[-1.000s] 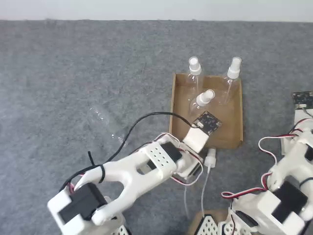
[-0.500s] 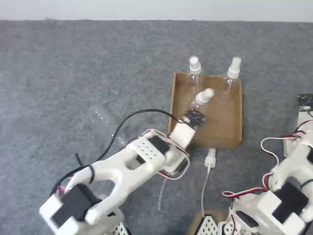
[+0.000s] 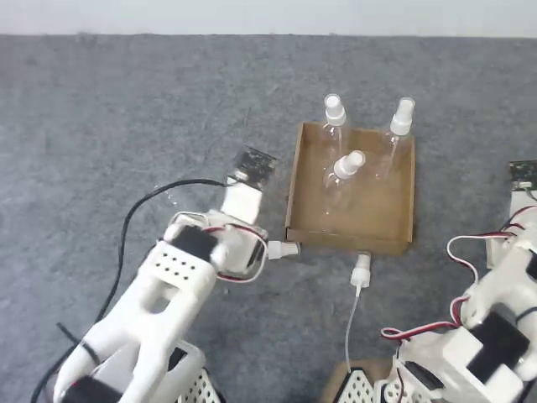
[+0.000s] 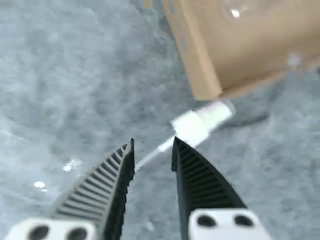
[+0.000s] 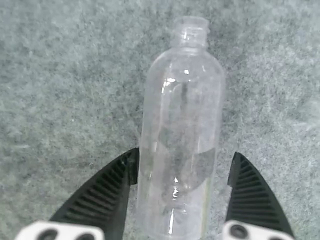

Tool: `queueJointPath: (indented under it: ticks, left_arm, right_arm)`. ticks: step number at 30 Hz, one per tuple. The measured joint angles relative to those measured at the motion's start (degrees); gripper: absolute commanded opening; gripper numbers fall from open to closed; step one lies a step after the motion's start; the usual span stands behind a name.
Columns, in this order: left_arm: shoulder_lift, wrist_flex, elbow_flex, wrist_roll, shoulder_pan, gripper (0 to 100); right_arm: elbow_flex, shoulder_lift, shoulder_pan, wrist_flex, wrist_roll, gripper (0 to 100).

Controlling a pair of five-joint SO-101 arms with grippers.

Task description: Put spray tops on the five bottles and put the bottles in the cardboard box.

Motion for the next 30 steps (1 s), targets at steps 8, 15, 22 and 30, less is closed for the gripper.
queueJointPath:
  ticks: [8,15,22,30]
  left_arm:
    - [-1.3,4.5,-0.2,-12.9,-3.6,21]
    - [-1.3,8.6,-3.3,-20.6,-0.4,21]
    - [-1.3,7.7,-3.3,-20.8,7.3,21]
    - [10.4,4.8,-7.5,-20.7,8.1,21]
  right_arm:
    - [0.0,0.0,0.0,0.0,0.0,23.8]
    - [0.0,0.0,0.0,0.0,0.0,23.8]
    - [0.0,0.0,0.0,0.0,0.0,23.8]
    - [0.0,0.0,0.0,0.0,0.0,23.8]
